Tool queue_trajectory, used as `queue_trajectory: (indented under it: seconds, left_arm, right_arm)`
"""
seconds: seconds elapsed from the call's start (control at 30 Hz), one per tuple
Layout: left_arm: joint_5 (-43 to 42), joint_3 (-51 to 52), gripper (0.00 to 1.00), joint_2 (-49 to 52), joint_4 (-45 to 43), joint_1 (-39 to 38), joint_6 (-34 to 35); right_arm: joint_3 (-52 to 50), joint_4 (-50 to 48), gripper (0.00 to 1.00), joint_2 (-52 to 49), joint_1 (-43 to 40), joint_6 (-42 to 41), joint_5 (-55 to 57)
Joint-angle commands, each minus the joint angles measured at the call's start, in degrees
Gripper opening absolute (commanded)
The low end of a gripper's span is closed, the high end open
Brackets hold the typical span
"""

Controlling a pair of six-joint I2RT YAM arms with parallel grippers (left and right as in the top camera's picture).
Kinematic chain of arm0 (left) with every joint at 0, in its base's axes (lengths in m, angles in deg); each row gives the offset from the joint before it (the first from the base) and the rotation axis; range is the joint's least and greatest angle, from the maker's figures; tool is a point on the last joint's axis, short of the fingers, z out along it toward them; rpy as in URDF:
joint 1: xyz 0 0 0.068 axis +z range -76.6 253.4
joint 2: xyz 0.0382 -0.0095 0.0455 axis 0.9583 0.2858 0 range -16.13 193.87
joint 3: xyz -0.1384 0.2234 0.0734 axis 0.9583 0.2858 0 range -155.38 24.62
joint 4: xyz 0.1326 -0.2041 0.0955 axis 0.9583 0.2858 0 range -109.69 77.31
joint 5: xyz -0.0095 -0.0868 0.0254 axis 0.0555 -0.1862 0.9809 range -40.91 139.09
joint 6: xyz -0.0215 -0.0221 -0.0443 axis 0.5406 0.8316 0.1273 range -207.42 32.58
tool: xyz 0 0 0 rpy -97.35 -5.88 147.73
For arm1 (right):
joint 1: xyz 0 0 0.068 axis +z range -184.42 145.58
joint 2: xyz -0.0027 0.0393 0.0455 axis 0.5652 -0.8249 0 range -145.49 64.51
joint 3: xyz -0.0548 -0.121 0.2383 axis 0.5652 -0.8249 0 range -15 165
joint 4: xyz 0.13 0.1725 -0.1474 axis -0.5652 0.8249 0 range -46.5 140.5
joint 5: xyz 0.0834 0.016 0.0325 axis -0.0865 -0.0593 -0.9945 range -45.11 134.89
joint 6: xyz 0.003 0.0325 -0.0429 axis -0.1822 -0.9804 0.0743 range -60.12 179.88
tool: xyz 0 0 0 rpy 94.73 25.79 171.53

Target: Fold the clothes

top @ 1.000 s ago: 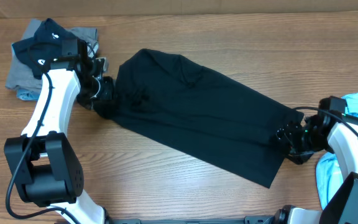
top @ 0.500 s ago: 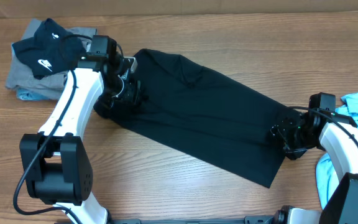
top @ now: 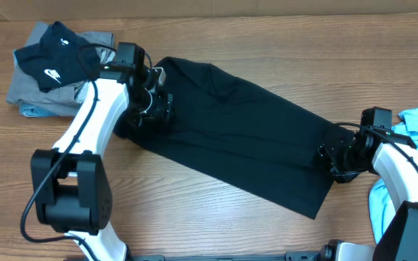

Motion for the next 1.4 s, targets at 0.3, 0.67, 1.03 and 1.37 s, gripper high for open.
queue_trajectory:
  seconds: [0.3,0.67,1.03,1.37]
  left_arm:
    - [-6.4,-0.9,0.17,8.2,-0.9,-0.2,10.7]
    - [-7.8,-2.5,0.04,1.7,-0.8,1.1,8.5]
    - [-7.0,-2.8,0.04,-1.1,-0.5,1.2,7.3]
    - [-2.5,-15.0,0.04,-3.9,10.6,2.4,3.6]
  right_arm:
    - [-0.3,-1.5,0.59,0.0,3.0,-2.2,3.7]
    - [-0.5,-1.4,0.54,-1.8,3.6,-3.8,2.9]
    - [-1.1,-2.7,0.10,-3.5,4.9,-4.7,2.8]
    - [12.1,14.2,0.04,6.6,3.1,5.9,4.9]
